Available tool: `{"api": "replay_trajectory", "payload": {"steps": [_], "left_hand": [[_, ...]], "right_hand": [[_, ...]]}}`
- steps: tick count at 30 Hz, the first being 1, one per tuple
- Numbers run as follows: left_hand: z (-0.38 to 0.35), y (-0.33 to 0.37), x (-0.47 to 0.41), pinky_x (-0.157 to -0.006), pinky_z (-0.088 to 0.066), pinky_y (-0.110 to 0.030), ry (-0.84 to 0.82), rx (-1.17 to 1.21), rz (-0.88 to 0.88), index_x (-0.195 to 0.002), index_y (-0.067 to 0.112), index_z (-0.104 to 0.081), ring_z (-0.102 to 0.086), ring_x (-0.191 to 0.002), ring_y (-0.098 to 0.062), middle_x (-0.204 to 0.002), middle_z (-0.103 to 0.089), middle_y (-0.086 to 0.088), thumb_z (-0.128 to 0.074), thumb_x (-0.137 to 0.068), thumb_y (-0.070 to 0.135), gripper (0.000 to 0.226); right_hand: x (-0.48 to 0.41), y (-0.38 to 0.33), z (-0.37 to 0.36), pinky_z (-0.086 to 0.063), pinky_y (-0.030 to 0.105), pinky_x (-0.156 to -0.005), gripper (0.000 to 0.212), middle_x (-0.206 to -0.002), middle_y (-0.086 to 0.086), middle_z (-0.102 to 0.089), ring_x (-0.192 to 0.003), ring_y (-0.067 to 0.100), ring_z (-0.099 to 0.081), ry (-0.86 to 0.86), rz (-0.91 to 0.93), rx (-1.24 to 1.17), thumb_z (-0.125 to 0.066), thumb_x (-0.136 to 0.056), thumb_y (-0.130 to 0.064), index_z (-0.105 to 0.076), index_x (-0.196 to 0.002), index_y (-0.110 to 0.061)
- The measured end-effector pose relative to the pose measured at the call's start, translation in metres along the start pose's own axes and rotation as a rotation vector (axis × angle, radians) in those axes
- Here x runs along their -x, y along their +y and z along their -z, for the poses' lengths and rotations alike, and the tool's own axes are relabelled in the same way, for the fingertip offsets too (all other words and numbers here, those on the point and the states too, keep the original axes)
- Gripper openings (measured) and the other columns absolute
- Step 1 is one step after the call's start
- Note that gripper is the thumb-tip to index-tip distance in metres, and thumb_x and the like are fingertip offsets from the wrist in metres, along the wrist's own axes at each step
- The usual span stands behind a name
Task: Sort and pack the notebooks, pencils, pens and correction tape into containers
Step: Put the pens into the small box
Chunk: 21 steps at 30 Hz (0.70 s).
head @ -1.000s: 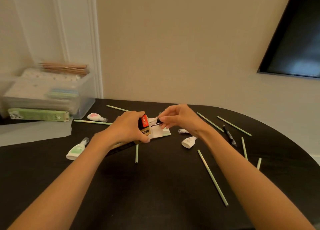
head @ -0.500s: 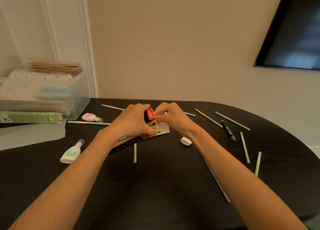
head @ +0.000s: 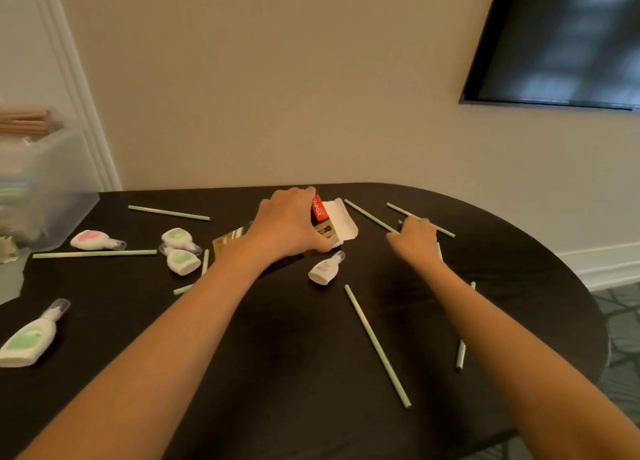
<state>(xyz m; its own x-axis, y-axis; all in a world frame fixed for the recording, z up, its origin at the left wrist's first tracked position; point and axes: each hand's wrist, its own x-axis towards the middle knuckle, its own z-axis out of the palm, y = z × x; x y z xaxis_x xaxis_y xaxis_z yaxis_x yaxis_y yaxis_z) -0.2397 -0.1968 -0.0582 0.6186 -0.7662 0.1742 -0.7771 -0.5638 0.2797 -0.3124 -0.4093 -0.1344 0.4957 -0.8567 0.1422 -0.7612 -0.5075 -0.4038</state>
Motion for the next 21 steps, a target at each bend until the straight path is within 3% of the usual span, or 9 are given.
{"api": "replay_trajectory", "payload": {"steps": [3,8,13,15,17,19,21], "left_hand": [[-0.008,0.003,-0.010,-0.105,-0.035,-0.043,-0.041,-0.027,0.018,-0.144,0.013,-0.028,-0.040,-0.128,-0.025,-0.138,-0.044,-0.005,-0.073,-0.073,0.044,0.090],[-0.018,0.011,-0.022,-0.104,-0.034,-0.040,-0.079,-0.051,0.002,-0.144,0.013,-0.027,-0.038,-0.129,-0.025,-0.140,-0.043,-0.005,-0.072,-0.074,0.045,0.089],[-0.019,0.018,-0.021,-0.102,-0.037,-0.039,-0.076,-0.041,-0.014,-0.143,0.014,-0.028,-0.040,-0.128,-0.024,-0.139,-0.044,-0.004,-0.071,-0.075,0.046,0.086],[-0.016,0.019,-0.018,-0.102,-0.036,-0.038,-0.062,-0.029,-0.012,-0.142,0.013,-0.030,-0.040,-0.129,-0.023,-0.139,-0.044,-0.005,-0.071,-0.076,0.045,0.084],[-0.010,0.019,-0.011,-0.100,-0.037,-0.036,-0.037,-0.008,-0.006,-0.140,0.012,-0.032,-0.040,-0.128,-0.023,-0.138,-0.045,-0.005,-0.071,-0.076,0.044,0.081],[-0.005,0.017,-0.004,-0.100,-0.037,-0.036,-0.011,0.011,0.008,-0.138,0.012,-0.035,-0.041,-0.127,-0.023,-0.137,-0.046,-0.005,-0.071,-0.076,0.045,0.079],[0.001,0.012,0.002,-0.101,-0.037,-0.038,-0.006,0.049,0.041,-0.137,0.013,-0.037,-0.042,-0.126,-0.023,-0.136,-0.047,-0.004,-0.072,-0.074,0.045,0.078]], "right_hand": [[-0.015,0.027,-0.009,-0.041,0.040,-0.097,0.049,-0.133,0.019,-0.044,-0.125,0.033,-0.040,-0.096,-0.117,0.127,-0.054,-0.092,-0.031,-0.044,-0.132,-0.003],[-0.024,0.037,-0.013,-0.048,0.038,-0.086,0.037,-0.121,0.017,-0.056,-0.112,0.031,-0.054,-0.141,-0.191,0.058,-0.053,-0.093,-0.021,-0.051,-0.125,-0.003],[-0.011,0.031,-0.002,-0.047,0.039,-0.084,0.032,-0.122,0.019,-0.054,-0.110,0.033,-0.054,0.021,-0.201,-0.163,-0.046,-0.097,-0.017,-0.045,-0.125,-0.002],[-0.003,0.029,0.005,-0.047,0.038,-0.079,0.030,-0.112,0.018,-0.057,-0.097,0.028,-0.058,0.163,-0.168,-0.306,-0.041,-0.099,-0.020,-0.048,-0.122,-0.002],[0.004,0.024,0.013,-0.047,0.031,-0.068,0.026,-0.088,0.014,-0.063,-0.073,0.018,-0.057,0.186,-0.086,-0.547,-0.041,-0.099,-0.018,-0.055,-0.115,-0.002],[0.016,0.016,0.025,-0.038,0.022,-0.053,0.023,-0.063,0.007,-0.056,-0.052,0.011,-0.046,0.062,-0.003,-0.841,-0.043,-0.098,-0.015,-0.061,-0.107,-0.004],[0.030,0.008,0.039,-0.029,0.019,-0.043,0.023,-0.056,0.004,-0.049,-0.044,0.008,-0.036,-0.105,0.088,-1.093,-0.042,-0.098,-0.011,-0.063,-0.106,-0.003]]}}
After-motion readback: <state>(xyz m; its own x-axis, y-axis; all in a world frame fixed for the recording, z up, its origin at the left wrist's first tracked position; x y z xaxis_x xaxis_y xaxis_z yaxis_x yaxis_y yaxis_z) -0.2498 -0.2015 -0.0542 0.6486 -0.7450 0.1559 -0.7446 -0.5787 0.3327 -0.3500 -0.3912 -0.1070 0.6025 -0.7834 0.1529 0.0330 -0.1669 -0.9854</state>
